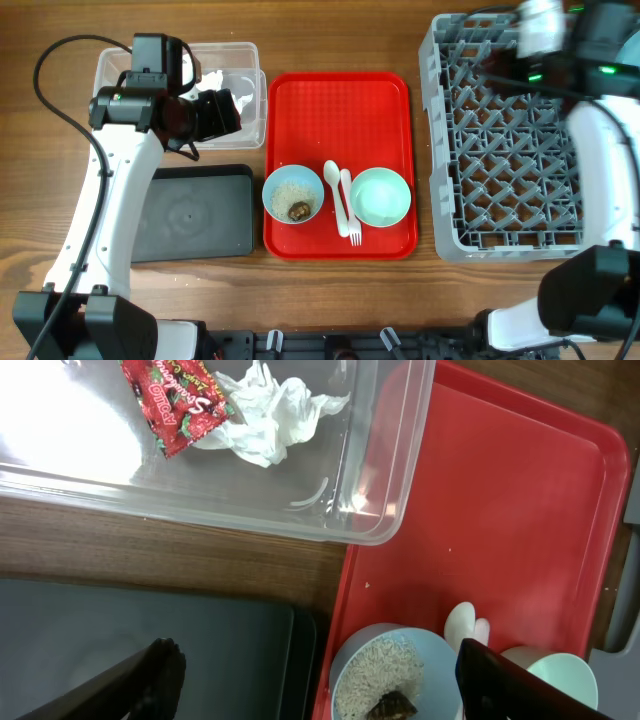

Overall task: Sort waste into correct bins and load items into the dishwasher rack
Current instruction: 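Reach the right gripper to the mint-green bowl and grasp it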

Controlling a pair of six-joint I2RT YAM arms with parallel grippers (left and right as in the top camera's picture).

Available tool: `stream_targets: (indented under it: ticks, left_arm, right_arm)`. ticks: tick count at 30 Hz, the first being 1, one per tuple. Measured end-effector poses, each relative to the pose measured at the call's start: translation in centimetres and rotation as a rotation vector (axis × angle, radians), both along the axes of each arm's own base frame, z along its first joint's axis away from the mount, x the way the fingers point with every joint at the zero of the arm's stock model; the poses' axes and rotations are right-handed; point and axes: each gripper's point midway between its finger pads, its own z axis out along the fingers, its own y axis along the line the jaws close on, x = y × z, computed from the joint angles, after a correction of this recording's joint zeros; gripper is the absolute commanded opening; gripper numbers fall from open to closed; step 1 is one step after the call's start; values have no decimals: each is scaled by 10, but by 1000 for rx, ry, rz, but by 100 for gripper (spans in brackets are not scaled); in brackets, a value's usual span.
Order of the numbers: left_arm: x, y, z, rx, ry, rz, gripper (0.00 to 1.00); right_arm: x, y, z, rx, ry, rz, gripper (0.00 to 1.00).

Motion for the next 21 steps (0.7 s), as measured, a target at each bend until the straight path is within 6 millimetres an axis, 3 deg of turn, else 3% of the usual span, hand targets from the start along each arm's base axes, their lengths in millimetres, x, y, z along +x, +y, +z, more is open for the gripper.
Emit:
stream_targets:
  ticks: [1, 4, 6, 8, 14, 21]
  left_arm:
    - [0, 0, 0, 0, 0, 0, 89]
    - [0, 0, 0, 0, 2, 0, 89]
    - [0, 0, 0, 0, 1, 0, 89]
    - [0, 0, 0, 0, 1, -1, 89]
    - [0, 0, 0, 0, 0, 0, 89]
    - [0, 0, 0, 0, 1, 0, 90]
  right_arm:
    - [-17, 54, -10, 47, 80, 118, 75]
    - [-61, 110, -30, 36, 259, 235, 75]
    - [-86, 135, -40, -6, 346, 270, 75]
    - [-96, 141, -51, -31, 393, 250, 75]
    - [-122, 131, -106, -44, 537, 92, 71]
    - [-145, 133, -160, -29, 597, 25, 57]
